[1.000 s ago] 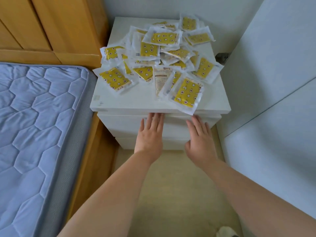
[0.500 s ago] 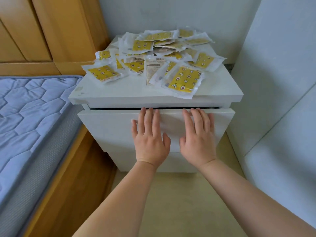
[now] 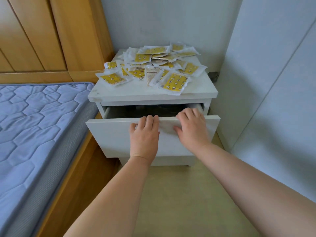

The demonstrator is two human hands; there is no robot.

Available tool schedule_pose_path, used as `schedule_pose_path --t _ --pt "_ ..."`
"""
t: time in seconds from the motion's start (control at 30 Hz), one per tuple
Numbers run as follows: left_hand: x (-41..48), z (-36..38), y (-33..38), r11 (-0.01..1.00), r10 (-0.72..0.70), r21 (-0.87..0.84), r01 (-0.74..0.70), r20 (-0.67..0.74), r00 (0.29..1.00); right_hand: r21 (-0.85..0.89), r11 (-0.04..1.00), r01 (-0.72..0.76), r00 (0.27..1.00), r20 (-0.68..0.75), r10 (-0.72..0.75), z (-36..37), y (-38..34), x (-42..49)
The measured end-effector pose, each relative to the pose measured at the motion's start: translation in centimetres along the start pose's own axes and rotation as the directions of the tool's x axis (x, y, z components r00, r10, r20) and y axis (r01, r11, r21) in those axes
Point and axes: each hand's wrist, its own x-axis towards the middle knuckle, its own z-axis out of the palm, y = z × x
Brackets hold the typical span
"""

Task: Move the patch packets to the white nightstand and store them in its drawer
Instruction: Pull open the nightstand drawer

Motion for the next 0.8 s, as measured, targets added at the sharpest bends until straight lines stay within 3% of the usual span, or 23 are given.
schedule_pose_path --t 0.1,0.23,0.37,0.5,0.8 --pt "-2.3 -3.0 -0.3 0.993 0.099 0.054 -0.101 0.047 0.994 0.053 0.998 0.026 0.987 0.158 -0.034 -3.4 -1.4 -2.1" --pt "-4.0 -6.4 0.0 0.988 0.144 0.033 -0.152 0.177 0.974 -0.055 0.989 0.134 0.899 0.427 -0.098 -7.2 -2.7 -4.3" --pt "-5.9 -9.1 0.1 0.979 0.201 -0.027 -0.203 0.308 0.93 -0.032 0.997 0.07 0.809 0.587 -0.038 -10.1 -3.9 -6.0" --pt "-9.1 -10.2 0.1 0.966 0.141 -0.256 -0.035 0.407 0.902 -0.036 0.998 0.059 0.732 0.681 -0.018 -12.0 -4.8 -7.9" --pt "-12.2 -12.5 1.2 0.977 0.134 -0.214 -0.015 0.556 0.82 -0.062 0.997 0.044 0.693 0.721 0.014 -14.0 -6.2 -11.3"
